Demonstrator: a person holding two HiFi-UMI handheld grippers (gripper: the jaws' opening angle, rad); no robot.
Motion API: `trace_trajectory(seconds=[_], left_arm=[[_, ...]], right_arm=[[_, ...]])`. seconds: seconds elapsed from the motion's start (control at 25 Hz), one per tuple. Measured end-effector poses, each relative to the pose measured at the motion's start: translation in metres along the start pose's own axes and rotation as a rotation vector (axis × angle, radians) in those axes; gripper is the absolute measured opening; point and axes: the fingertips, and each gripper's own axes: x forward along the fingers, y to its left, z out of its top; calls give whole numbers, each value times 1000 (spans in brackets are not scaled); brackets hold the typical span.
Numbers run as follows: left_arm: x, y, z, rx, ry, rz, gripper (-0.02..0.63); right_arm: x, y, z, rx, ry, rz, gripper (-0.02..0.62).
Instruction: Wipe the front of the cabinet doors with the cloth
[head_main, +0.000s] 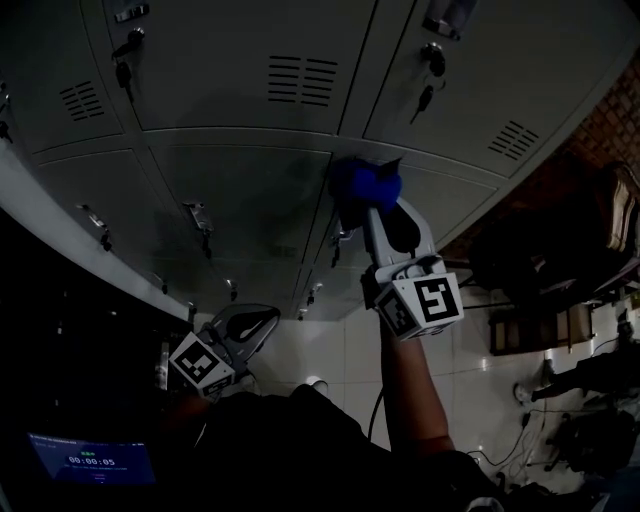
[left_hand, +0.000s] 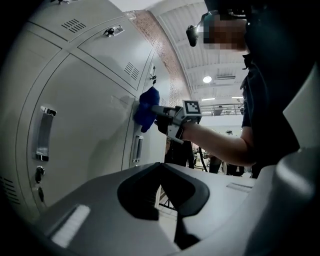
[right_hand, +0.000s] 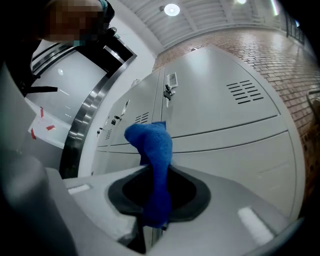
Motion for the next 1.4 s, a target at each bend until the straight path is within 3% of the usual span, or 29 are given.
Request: trace_trajectory(seconds=[0.28, 0.48, 0.88, 1.2, 1.4], left_arm=[[9, 7, 3, -20, -1, -18, 3], [21, 0, -1, 15, 20, -45, 3], [51, -32, -1, -54, 9, -110, 3], [48, -41, -8, -69, 21, -81, 3], [37, -42, -11, -73, 24, -57, 3]], right_arm=[[3, -31, 3, -21, 7, -56, 69], [-19, -67, 6, -10, 5, -125, 69], [-67, -146, 16, -19, 3, -261, 69], [-111, -210, 14, -18, 25, -422, 69], [-118, -201, 13, -14, 34, -401, 69]])
